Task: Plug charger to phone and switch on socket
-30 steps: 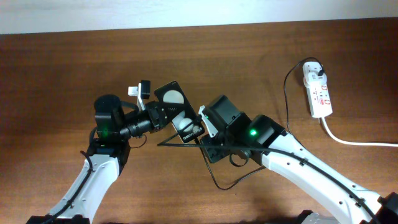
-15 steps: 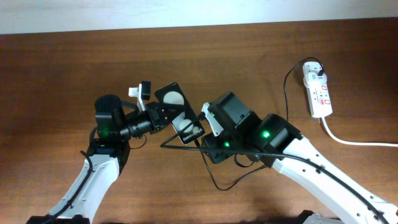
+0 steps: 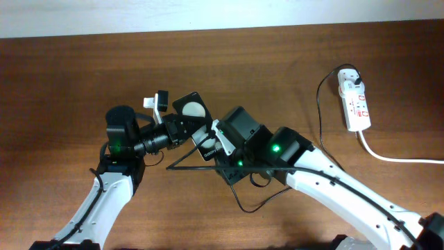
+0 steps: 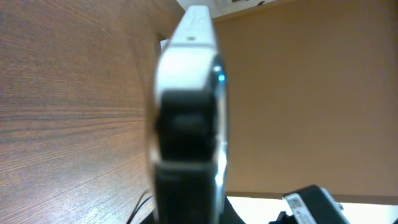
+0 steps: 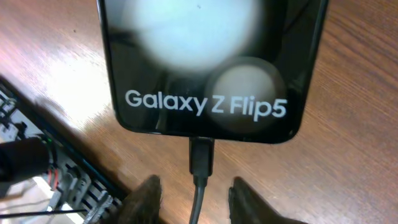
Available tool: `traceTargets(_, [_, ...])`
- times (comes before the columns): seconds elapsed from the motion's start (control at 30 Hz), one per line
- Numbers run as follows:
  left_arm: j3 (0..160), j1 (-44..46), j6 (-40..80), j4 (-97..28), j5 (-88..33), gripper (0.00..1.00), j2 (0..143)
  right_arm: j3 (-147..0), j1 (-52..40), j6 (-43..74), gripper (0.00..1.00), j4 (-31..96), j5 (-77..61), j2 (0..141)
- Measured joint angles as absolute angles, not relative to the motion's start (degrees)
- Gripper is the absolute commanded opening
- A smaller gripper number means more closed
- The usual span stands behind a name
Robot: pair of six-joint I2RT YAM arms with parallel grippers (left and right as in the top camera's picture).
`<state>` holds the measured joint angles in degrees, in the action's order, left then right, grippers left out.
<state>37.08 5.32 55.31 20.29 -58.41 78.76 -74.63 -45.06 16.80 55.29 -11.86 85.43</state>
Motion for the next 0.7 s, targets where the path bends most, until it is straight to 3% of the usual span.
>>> traceTargets(0.2, [37.1,5.2,55.4,17.1,-57.8,0.03,78.8,-74.6,-45.1,16.6,0.04,55.0,-12.1,87.6])
traceTargets(0.53, [37.5,4.1,50.2,17.8,-61.8,0.0,78.8,-74.3,-45.5,16.8,0.04,53.0,-13.1,87.9])
traceTargets(0.7, [38.0,5.9,47.3,17.0,-63.1,0.0,78.8,-75.1,-45.5,16.7,0.18,55.1,-13.3,88.1])
